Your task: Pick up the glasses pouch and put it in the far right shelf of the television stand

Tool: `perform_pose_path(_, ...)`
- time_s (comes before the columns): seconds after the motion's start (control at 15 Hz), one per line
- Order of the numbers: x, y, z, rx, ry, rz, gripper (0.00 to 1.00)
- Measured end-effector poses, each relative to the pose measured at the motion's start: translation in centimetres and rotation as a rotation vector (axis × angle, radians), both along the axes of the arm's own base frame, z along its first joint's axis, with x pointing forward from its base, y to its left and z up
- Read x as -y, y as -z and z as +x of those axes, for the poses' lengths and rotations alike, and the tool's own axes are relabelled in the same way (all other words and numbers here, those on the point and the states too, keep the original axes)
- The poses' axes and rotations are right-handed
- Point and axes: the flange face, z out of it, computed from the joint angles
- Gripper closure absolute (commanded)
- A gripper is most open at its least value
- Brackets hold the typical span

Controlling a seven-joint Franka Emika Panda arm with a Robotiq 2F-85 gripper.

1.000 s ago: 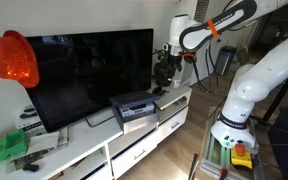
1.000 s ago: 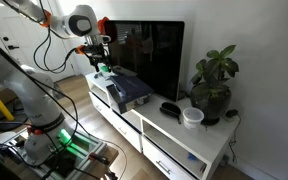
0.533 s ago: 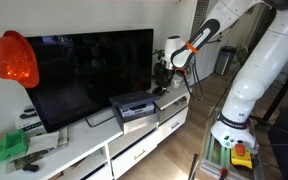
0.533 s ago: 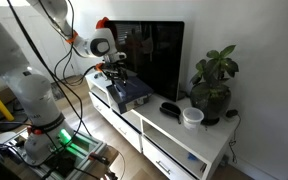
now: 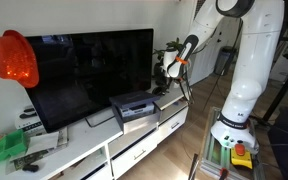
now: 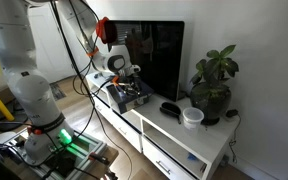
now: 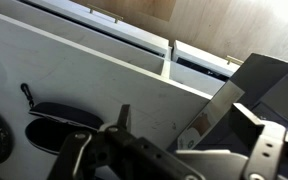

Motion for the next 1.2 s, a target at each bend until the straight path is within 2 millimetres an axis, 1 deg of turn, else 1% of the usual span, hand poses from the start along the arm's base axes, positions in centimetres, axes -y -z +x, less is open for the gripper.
perform_pose_path(0.33,-0.4,-0.4,0.3,0.009,-0.009,-0.002,0.0)
perform_pose_path(0.47,0.0,-0.1,0.3,0.007,0.015,-0.008,0.0)
perform_pose_path(0.53,0.6,0.3,0.5,0.003,0.046,-0.01,0.0)
perform_pose_path(0.67,2.4,1.8,1.2,-0.006,0.139,-0.007,0.0)
perform_pose_path(0.87,4.9,5.0,2.7,-0.019,0.244,0.009,0.0)
perform_pose_path(1.0,6.2,7.0,3.9,-0.03,0.241,0.005,0.0)
perform_pose_path(1.2,8.3,9.3,5.7,-0.042,0.18,-0.005,0.0)
